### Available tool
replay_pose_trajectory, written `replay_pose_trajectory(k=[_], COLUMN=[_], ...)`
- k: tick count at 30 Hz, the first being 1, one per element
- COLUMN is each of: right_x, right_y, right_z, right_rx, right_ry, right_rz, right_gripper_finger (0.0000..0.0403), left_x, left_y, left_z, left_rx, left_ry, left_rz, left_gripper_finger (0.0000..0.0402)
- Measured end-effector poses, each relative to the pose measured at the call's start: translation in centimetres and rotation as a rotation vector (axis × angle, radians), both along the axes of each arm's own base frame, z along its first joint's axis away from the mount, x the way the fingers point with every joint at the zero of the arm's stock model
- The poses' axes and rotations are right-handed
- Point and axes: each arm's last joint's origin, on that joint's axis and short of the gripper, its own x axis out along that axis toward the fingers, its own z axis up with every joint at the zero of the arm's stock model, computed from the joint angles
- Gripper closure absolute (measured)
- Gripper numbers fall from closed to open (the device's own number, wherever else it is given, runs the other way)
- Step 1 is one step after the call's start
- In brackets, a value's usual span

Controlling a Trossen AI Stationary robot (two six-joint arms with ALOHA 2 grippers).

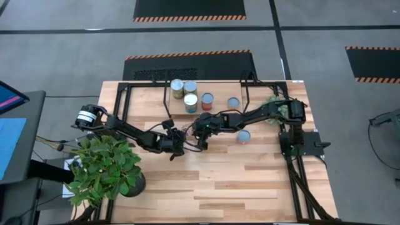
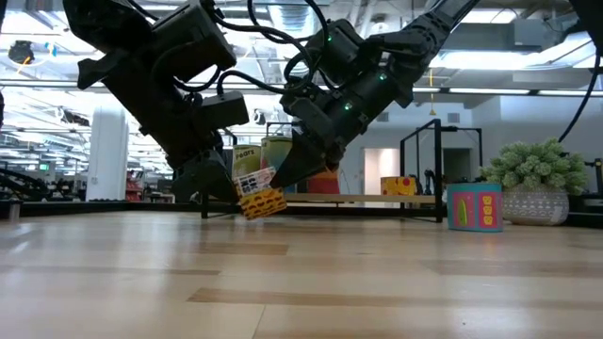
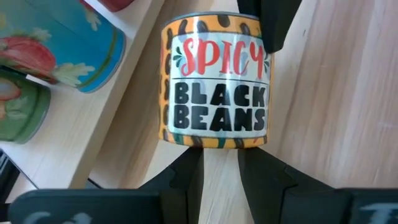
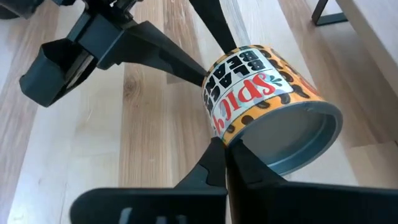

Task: Pick and place cans onto a shelf
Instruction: Put the canned black beans on the shelf

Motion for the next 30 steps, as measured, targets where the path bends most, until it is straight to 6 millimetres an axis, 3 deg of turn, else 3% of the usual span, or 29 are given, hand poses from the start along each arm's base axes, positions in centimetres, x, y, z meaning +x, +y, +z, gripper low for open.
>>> replay_pose_trajectory(k=[5,11,22,30], right_x=[-0.6,-2.0,-5.8,-8.9], right_y=[0.0,0.6,2.1,0.9], right_z=[0.9,3.6,9.5,13.2], right_rx=[-0.001,-0.044,-0.156,-0.287], right_ry=[0.025,0.058,0.062,0.072], right_rz=[-0.014,-0.045,-0.056,-0.103], right_gripper_finger=[0.0398,0.0399,0.0399,0.0399], left_x=[-0.3,-0.9,-1.6,-1.6], left_y=[-0.2,-0.9,-0.9,-1.0], left_z=[0.0,0.0,2.8,2.7], left_rx=[0.012,0.028,0.017,-0.009], left_ry=[0.037,0.079,-0.012,-0.011], left_rz=[-0.007,-0.029,-0.020,-0.023], left_gripper_finger=[0.0308,0.0308,0.0308,0.0308])
